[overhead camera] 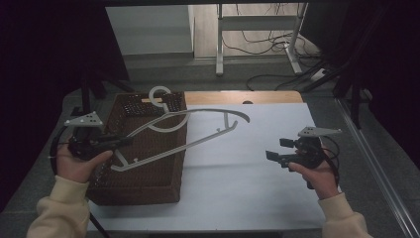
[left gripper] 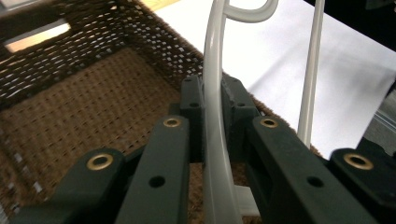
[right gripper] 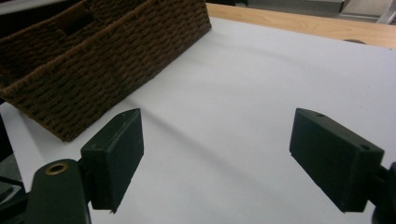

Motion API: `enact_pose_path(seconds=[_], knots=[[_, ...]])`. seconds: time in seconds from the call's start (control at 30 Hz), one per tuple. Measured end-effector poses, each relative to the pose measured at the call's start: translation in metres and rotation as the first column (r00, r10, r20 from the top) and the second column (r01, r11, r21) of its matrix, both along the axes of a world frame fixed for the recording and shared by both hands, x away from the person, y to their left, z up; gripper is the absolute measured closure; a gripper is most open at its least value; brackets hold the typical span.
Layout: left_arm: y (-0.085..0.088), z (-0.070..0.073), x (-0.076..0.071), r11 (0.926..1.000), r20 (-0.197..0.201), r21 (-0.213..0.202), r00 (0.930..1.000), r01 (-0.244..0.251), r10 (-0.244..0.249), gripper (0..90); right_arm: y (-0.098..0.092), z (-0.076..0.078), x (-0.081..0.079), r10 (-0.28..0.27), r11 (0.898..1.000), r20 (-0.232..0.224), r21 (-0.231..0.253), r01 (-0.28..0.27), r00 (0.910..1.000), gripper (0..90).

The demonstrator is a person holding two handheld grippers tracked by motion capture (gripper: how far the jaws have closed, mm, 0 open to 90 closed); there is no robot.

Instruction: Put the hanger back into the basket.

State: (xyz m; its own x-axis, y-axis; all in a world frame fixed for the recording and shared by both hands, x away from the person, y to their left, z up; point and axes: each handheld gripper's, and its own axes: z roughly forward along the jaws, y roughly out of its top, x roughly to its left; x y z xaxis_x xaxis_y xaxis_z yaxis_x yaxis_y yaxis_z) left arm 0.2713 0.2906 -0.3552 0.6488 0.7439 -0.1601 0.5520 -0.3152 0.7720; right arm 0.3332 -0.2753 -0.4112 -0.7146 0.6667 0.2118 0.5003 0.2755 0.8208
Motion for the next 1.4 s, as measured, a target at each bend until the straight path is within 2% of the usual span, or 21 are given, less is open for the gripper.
enact_pose_path(seconds=[0.2,0.4,0.53,0.73,0.97,1.17,1.4], knots=[[0.018,-0.005,-0.01,0.9974,0.015,-0.034,0.9978,-0.064,0.065,81.1,-0.003,-0.006,-0.001,-0.017,1.0,-0.005,-0.024,0.017,0.9998,17.5],[0.033,-0.01,-0.02,0.9902,0.03,-0.074,0.9922,-0.118,0.121,81.1,0.001,-0.011,-0.001,-0.023,0.996,0.004,-0.088,0.023,0.9997,16.6],[0.042,-0.015,-0.024,0.984,0.03,-0.085,0.9868,-0.156,0.159,81.0,0.003,-0.014,-0.001,-0.023,0.994,0.005,-0.106,0.024,0.9997,16.5],[0.056,-0.023,-0.025,0.9737,0.021,-0.092,0.9772,-0.208,0.211,81.0,0.004,-0.017,-0.001,-0.026,0.992,-0.002,-0.121,0.026,0.9997,16.5],[0.06,-0.028,-0.022,0.961,0.017,-0.081,0.9636,-0.265,0.267,81.0,0.005,-0.02,-0.001,-0.023,0.99,-0.007,-0.139,0.022,0.9997,16.5],[0.064,-0.033,-0.019,0.9542,0.004,-0.09,0.958,-0.285,0.287,81.0,0.006,-0.022,-0.002,-0.022,0.989,-0.016,-0.149,0.019,0.9996,16.5],[0.073,-0.039,-0.017,0.9408,-0.012,-0.1,0.9459,-0.324,0.324,80.9,0.006,-0.023,-0.001,-0.021,0.988,-0.02,-0.155,0.018,0.9996,16.4]])
